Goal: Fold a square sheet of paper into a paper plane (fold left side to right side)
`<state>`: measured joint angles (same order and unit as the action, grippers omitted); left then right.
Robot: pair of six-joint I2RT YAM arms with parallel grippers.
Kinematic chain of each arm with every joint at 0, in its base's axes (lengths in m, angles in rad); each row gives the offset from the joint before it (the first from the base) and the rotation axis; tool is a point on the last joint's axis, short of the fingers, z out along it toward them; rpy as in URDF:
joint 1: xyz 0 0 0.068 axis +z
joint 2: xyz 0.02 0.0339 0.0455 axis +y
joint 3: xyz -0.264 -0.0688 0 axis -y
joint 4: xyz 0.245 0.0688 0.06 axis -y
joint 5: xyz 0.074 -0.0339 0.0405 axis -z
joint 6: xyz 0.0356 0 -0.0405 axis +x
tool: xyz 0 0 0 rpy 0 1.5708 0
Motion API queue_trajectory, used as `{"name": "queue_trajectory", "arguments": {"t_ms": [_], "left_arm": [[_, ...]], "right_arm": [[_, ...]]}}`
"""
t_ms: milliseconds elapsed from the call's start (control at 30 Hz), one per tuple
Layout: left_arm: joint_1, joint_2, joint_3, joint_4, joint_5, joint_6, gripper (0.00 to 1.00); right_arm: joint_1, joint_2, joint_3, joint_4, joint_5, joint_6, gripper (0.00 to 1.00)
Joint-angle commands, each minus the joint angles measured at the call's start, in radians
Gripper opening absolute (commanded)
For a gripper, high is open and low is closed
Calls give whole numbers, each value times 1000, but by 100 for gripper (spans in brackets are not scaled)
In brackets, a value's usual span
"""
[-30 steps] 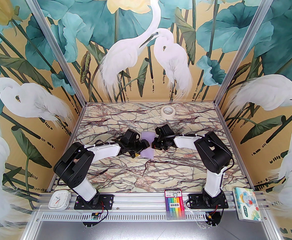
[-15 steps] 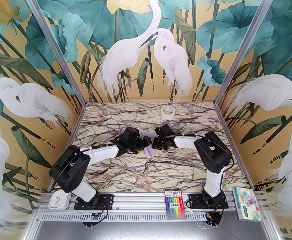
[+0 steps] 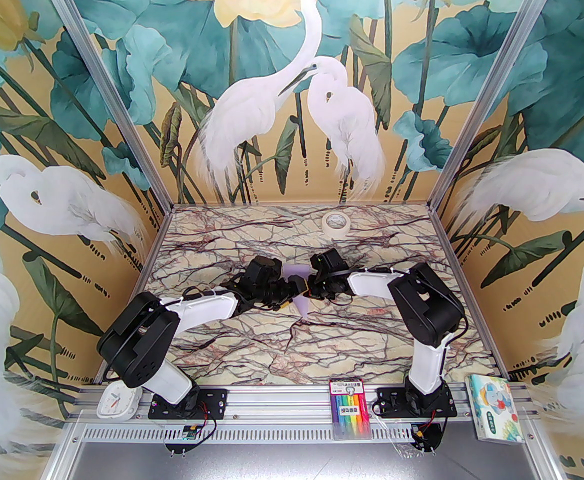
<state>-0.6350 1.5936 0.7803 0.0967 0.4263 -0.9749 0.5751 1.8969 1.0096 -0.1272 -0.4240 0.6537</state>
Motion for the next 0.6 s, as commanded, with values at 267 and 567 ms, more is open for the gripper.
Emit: {"name": "queue_trajectory", "arguments": {"t_ms": [267, 567], "left_arm": [[3, 78, -5, 161, -4, -38, 58], [18, 92, -33, 186, -4, -56, 32]], "right_arm": [[5, 18, -7, -10, -3, -2, 0], [5, 19, -4, -11, -4, 0, 0]]}}
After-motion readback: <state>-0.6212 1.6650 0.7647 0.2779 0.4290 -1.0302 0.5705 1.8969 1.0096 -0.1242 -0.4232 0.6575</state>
